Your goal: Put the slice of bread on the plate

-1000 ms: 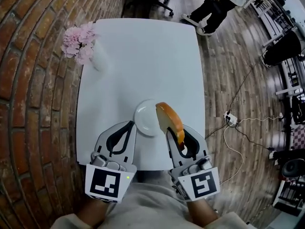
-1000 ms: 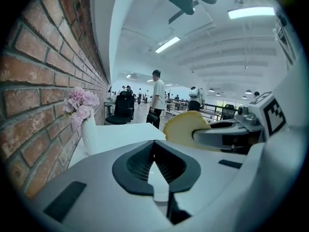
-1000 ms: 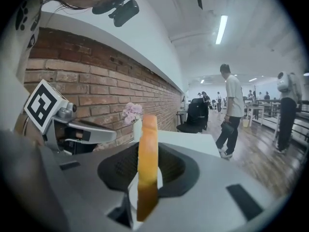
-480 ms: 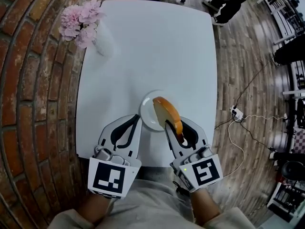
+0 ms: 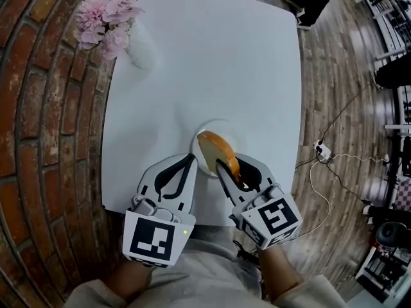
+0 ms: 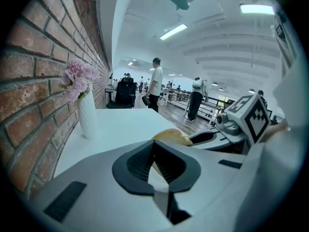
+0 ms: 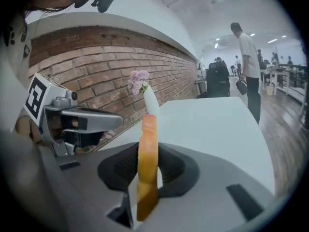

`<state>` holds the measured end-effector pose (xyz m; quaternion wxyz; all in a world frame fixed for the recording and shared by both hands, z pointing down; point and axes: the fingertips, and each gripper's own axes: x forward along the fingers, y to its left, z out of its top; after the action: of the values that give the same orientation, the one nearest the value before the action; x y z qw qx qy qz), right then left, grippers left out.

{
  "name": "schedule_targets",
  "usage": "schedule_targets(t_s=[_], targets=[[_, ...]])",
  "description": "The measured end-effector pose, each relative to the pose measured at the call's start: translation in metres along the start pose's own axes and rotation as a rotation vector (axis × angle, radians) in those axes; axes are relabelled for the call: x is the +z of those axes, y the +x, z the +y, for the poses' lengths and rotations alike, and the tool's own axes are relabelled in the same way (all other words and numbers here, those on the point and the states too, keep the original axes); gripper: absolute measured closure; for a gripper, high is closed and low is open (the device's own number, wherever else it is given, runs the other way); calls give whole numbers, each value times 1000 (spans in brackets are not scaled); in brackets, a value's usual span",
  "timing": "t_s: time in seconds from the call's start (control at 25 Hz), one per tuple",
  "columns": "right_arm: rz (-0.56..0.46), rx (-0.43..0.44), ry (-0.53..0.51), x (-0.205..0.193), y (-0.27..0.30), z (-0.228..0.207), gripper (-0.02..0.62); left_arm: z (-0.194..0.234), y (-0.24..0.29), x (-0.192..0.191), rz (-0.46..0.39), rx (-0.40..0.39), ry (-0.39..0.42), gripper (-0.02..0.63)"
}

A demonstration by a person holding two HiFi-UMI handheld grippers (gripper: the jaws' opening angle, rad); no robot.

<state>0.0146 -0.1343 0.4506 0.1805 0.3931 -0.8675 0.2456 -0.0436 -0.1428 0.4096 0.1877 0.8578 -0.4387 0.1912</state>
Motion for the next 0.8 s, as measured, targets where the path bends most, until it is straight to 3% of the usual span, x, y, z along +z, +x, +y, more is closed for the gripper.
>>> schedule_targets(t_s=[0.4, 0.6, 0.8], targets=[[86, 133, 150, -13, 20, -5, 499, 10, 3, 3, 10, 20, -14, 595], [95, 136, 213, -15, 27, -19, 494, 15, 4, 0, 15, 30, -25, 595], [168, 64, 132, -28, 33, -36, 442, 17, 5, 0, 17, 34, -29, 595]])
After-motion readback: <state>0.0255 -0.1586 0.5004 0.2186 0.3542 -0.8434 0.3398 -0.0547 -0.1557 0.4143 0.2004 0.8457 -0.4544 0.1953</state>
